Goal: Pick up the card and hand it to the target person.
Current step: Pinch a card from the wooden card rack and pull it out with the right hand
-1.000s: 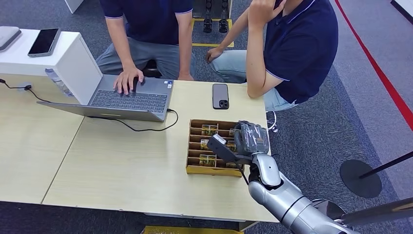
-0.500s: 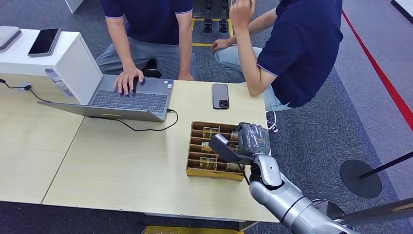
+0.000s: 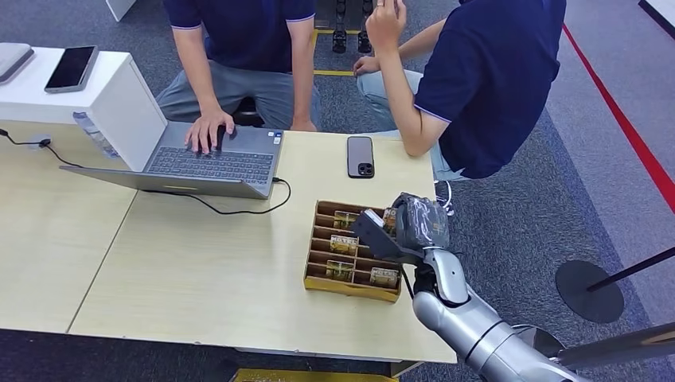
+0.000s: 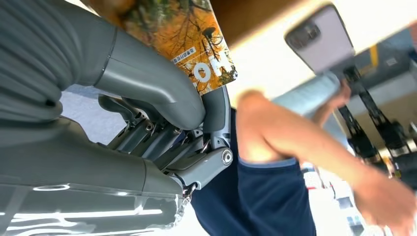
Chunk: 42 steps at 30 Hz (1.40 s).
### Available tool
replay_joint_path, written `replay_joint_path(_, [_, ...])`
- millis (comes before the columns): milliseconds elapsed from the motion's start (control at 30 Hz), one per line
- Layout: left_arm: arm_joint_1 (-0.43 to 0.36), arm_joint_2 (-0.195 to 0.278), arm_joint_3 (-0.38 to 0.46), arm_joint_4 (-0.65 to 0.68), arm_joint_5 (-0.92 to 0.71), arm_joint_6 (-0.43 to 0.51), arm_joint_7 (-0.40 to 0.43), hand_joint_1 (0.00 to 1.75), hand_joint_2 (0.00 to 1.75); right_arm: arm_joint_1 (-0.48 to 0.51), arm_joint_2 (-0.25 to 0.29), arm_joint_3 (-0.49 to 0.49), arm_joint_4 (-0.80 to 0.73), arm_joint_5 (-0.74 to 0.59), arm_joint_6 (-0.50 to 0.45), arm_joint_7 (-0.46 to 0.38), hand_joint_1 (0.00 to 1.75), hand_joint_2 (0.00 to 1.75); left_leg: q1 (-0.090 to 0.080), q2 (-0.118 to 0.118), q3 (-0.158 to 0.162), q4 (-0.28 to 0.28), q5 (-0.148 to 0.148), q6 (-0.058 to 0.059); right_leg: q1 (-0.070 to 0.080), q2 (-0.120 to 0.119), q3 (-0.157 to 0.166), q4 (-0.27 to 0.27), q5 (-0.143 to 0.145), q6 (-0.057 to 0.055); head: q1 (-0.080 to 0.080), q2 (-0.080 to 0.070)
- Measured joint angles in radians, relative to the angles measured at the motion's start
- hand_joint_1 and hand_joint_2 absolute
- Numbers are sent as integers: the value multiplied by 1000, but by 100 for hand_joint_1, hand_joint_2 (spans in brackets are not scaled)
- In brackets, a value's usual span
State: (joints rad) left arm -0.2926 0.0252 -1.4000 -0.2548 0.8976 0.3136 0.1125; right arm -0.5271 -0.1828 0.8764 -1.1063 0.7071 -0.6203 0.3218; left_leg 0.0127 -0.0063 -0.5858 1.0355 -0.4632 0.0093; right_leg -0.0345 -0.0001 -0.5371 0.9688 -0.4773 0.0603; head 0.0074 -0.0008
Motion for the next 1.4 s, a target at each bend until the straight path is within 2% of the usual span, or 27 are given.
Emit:
replay_joint_path(133, [1,0,0,0,0,1,3,0,175,6,-16,-31,-75,48,-71,-9,175,175,0,0,0,0,0,0,0,0,0,0,0,0,0,0])
replay_joint_path(367, [1,0,0,0,-3,2,15,0,175,69,-30,-172,-285,207,-82,-56,175,175,0,0,0,0,0,0,0,0,0,0,0,0,0,0])
replay_joint_path(533, [1,0,0,0,-4,2,18,0,175,94,-43,-261,-419,224,-82,-48,175,175,0,0,0,0,0,0,0,0,0,0,0,0,0,0])
replay_joint_path(733, [4,0,-2,0,-13,5,13,0,175,116,-53,-319,-508,166,-82,-58,175,175,0,0,0,0,0,0,0,0,0,0,1,-1,0,0])
replay_joint_path(933, [11,-11,-6,0,-35,5,12,0,175,129,-59,-319,-525,118,-80,-62,175,175,0,0,-1,0,0,0,0,0,-1,0,1,-1,0,0])
replay_joint_path(1067, [3,-19,-9,0,-41,0,16,0,175,101,-51,-294,-499,64,-78,-91,175,175,0,0,-2,0,0,0,0,0,0,0,1,-1,0,0])
replay_joint_path(1400, [-6,-27,-13,0,-37,-5,31,0,175,-9,49,-216,-310,-4,-74,-169,175,175,1,-1,-2,0,1,-1,1,-1,-1,2,1,-2,0,0])
